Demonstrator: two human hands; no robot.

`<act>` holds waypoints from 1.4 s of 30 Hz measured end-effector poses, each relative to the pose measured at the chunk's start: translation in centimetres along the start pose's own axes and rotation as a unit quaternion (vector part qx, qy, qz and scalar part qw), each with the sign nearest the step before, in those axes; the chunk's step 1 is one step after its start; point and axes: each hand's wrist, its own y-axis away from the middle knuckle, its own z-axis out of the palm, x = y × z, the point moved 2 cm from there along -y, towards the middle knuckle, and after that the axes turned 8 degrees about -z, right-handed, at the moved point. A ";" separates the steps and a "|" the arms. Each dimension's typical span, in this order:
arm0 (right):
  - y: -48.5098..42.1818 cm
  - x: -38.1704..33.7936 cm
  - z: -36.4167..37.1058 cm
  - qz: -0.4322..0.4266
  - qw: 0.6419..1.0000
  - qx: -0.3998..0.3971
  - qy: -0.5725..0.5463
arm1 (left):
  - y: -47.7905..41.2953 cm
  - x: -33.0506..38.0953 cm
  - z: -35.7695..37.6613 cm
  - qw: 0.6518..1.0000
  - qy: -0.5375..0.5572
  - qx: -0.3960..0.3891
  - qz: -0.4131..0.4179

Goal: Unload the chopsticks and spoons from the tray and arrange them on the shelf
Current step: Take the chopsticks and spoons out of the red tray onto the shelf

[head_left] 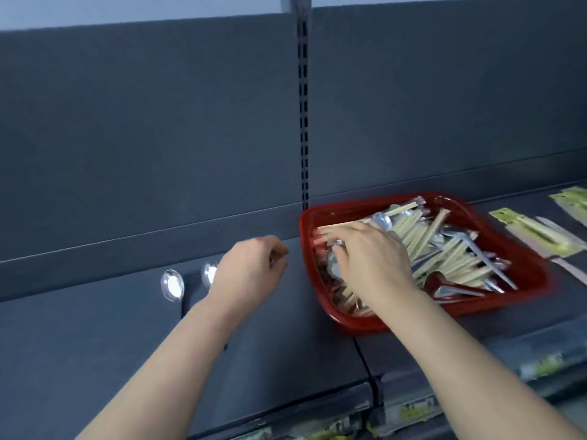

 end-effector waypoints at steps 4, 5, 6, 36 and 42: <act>2.1 6.4 -1.4 0.060 0.994 -0.094 -0.003 | -0.5 5.3 2.7 0.999 -0.006 -0.016 0.047; 2.5 7.7 -1.5 0.070 0.990 -0.120 -0.016 | -0.5 6.4 3.3 0.998 -0.011 -0.017 0.055; 2.8 8.8 -1.5 0.077 0.986 -0.143 -0.032 | -0.5 7.4 3.9 0.998 -0.015 -0.019 0.062; 3.4 20.4 -2.0 0.146 0.978 -0.076 -0.127 | -2.4 17.1 10.4 0.952 0.252 -0.040 -0.166; 0.3 16.0 -1.8 0.095 0.973 -0.060 -0.204 | -2.6 10.8 6.9 0.892 0.362 0.128 -0.237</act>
